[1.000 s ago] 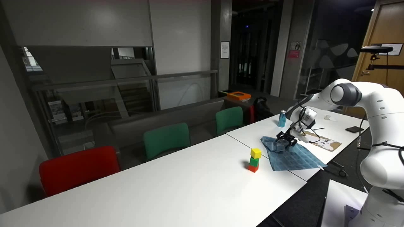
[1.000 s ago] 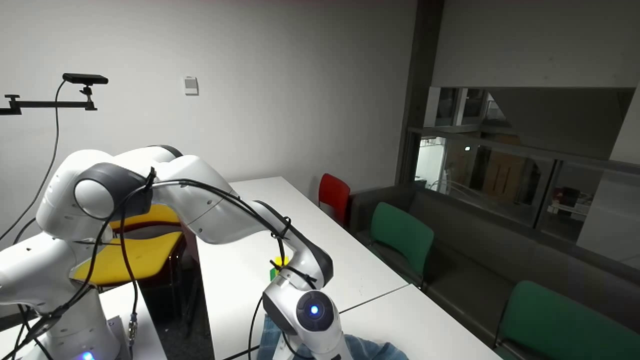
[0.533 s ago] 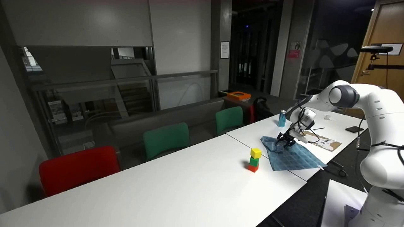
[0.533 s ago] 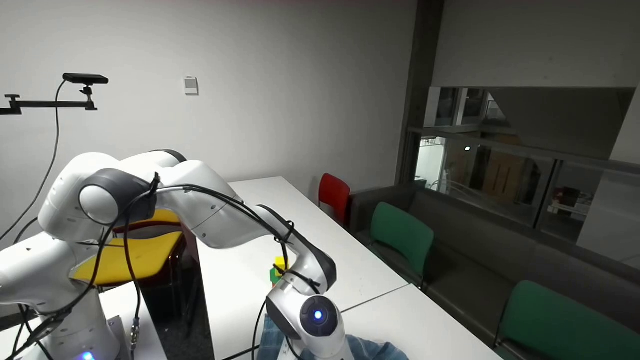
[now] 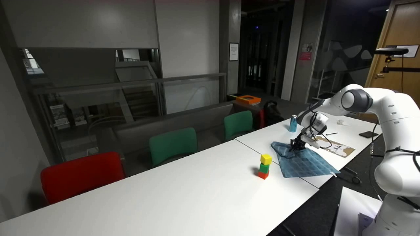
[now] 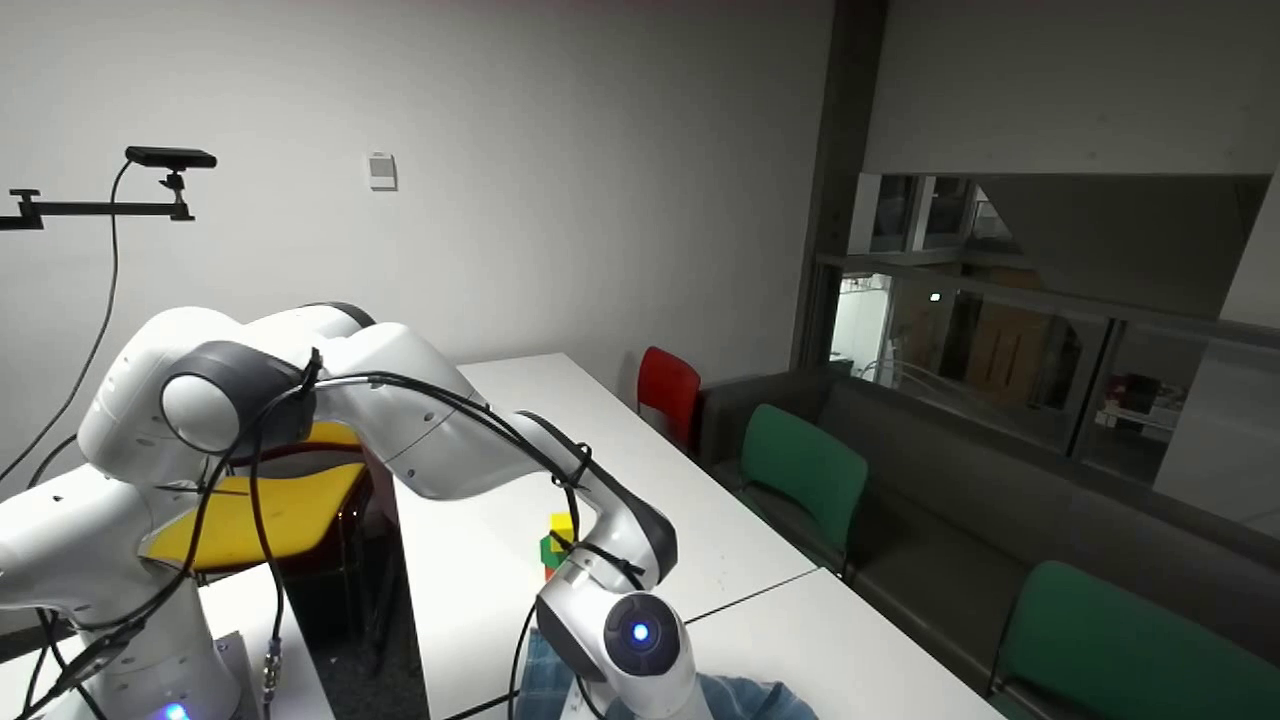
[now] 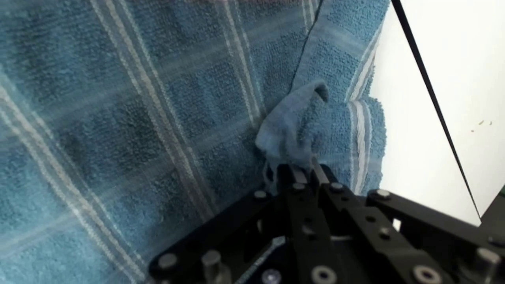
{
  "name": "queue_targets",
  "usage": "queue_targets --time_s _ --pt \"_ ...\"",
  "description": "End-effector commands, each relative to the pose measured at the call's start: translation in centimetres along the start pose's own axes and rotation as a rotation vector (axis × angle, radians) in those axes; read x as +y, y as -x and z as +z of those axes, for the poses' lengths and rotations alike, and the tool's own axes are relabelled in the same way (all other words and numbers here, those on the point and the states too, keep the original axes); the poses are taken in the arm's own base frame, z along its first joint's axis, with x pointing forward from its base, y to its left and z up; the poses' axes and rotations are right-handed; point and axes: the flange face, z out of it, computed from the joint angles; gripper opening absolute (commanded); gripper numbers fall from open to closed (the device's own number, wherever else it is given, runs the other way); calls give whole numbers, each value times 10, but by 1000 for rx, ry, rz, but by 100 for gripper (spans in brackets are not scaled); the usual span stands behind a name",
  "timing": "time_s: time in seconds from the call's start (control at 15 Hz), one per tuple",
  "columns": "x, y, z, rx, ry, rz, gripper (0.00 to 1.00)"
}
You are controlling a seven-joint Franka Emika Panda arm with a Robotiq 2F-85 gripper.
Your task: Unfold the cloth
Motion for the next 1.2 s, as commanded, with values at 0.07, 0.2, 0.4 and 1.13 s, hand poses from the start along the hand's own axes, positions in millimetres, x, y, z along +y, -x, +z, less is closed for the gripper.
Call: queue_targets --time_s 0.07,0.2,0.4,1.13 --pt "0 -7 -26 37 -2 -6 7" --pt "-2 -10 -39 64 4 -8 4" --pt "-15 -15 -59 114 15 -23 0" --pt "-96 -15 -104 169 6 -86 1"
